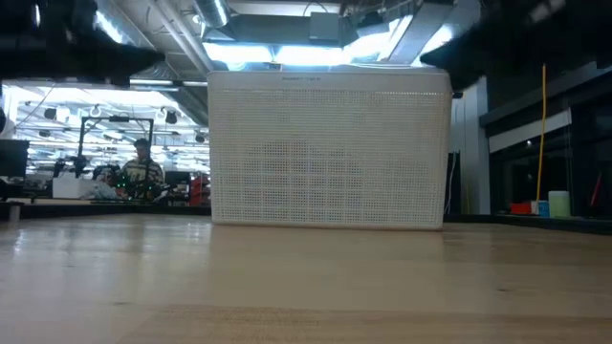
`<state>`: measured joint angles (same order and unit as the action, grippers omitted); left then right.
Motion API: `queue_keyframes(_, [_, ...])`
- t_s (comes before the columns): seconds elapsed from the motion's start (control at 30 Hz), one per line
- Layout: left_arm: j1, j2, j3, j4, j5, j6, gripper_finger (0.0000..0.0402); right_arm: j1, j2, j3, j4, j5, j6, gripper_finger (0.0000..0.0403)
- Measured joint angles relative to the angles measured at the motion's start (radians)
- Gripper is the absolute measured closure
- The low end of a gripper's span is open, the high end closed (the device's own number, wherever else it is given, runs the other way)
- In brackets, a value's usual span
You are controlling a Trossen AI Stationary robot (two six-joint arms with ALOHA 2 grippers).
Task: Pick & place medical supplies in basket/bin
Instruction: Return to Home Position
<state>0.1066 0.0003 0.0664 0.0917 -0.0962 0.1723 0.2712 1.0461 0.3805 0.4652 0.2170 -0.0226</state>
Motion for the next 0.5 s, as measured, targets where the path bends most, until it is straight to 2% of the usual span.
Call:
queue_keyframes(0.07, [0.000, -0.001, -0.054, 0.056, -0.011, 0.000, 0.0400, 0.003, 0.003, -0.033, 0.019, 0.000, 0.014, 0.0401])
queue_keyframes(0.3, [0.009, 0.000, -0.059, 0.068, -0.070, -0.017, 0.0400, 0.008, -0.016, -0.089, 0.048, 0.003, 0.019, 0.0401])
queue_keyframes(0.5, [0.014, 0.000, -0.059, 0.062, -0.121, -0.020, 0.0400, 0.008, -0.119, -0.130, 0.058, 0.003, -0.039, 0.0401])
